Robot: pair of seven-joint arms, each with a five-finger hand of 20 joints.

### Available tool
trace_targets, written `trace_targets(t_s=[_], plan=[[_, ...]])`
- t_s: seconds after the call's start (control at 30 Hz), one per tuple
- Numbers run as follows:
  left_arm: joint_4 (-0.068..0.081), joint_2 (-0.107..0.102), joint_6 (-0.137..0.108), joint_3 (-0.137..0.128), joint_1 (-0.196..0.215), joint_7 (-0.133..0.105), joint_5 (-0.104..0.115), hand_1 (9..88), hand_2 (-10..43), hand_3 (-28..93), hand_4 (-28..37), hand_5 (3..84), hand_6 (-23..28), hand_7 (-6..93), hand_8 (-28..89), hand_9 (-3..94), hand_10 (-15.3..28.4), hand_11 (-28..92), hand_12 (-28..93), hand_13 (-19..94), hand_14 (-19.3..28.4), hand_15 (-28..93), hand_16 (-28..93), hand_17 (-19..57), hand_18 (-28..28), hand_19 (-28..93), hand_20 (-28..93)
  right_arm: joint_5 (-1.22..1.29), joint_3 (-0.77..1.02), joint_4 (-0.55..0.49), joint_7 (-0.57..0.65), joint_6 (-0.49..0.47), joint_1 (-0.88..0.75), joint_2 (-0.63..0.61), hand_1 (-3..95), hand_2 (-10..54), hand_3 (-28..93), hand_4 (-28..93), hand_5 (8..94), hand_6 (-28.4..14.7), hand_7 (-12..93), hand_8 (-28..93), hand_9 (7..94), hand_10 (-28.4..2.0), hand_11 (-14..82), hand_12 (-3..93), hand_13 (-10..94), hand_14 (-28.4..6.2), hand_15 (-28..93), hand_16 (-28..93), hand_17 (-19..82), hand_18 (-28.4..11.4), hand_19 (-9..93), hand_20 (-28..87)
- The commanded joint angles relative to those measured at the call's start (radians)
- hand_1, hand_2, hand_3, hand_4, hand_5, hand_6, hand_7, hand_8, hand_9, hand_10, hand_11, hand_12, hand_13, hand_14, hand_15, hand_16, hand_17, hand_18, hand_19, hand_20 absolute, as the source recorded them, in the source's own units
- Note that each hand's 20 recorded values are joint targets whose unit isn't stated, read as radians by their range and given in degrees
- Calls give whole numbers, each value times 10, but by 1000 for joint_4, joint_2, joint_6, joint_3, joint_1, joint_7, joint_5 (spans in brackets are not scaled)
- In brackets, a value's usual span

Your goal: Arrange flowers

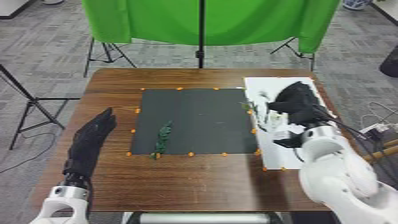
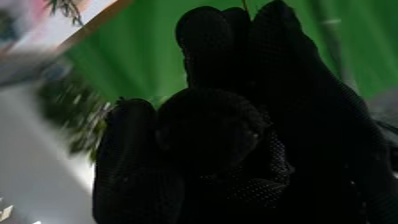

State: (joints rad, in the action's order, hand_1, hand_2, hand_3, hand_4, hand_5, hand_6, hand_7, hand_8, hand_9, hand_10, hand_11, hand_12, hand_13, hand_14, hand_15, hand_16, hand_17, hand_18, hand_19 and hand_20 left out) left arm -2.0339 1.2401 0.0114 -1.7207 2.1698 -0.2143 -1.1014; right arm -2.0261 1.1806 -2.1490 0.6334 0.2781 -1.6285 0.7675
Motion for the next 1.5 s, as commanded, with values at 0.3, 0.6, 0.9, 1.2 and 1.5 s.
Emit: trace_targets(t_s=[0.3, 0.6, 0.9, 1.2, 1.5], plan=[[9, -4, 21, 16, -13, 25, -2, 218, -62, 673, -237, 383, 34, 41, -39, 357, 110, 51, 121, 253, 153, 53, 49, -13, 130, 0, 161, 137, -482, 265, 15, -33, 401, 299, 630, -95, 520, -104, 843, -14, 208, 226, 920, -106, 291, 349, 937, -15, 586, 292, 711, -79, 932, 520], [10, -7, 31, 14, -11, 37, 1, 219, -61, 671, -237, 383, 35, 41, -40, 356, 111, 51, 120, 252, 154, 53, 49, -13, 130, 0, 161, 133, -484, 290, 10, -66, 350, 340, 624, -95, 522, -87, 845, -19, 210, 220, 918, -108, 300, 346, 937, -15, 590, 282, 717, -71, 932, 505], [11, -10, 49, 12, -14, 48, 0, 217, -62, 672, -236, 383, 37, 38, -38, 355, 111, 51, 120, 252, 154, 53, 49, -14, 131, 0, 161, 132, -507, 301, 4, -68, 334, 344, 648, -95, 395, -38, 842, -23, 235, 205, 912, -116, 320, 326, 937, -16, 584, 281, 719, -67, 932, 478], [11, -8, 56, 14, -14, 50, -2, 217, -61, 670, -235, 383, 37, 37, -38, 354, 110, 50, 120, 251, 154, 53, 50, -14, 131, 0, 161, 118, -502, 306, -16, -58, 337, 339, 841, -95, -283, 383, 832, -28, 242, 202, 902, -128, 352, 265, 937, -18, 571, 283, 719, -63, 932, 454], [7, -4, 50, 8, -7, 44, -4, 217, -62, 672, -235, 382, 36, 38, -38, 354, 111, 50, 121, 251, 155, 52, 50, -14, 131, 0, 161, -75, -346, 168, 5, -71, 333, 219, 807, -95, -283, 389, 798, -32, 231, 187, 861, -137, 346, 262, 930, -29, 529, 332, 683, -78, 932, 461]])
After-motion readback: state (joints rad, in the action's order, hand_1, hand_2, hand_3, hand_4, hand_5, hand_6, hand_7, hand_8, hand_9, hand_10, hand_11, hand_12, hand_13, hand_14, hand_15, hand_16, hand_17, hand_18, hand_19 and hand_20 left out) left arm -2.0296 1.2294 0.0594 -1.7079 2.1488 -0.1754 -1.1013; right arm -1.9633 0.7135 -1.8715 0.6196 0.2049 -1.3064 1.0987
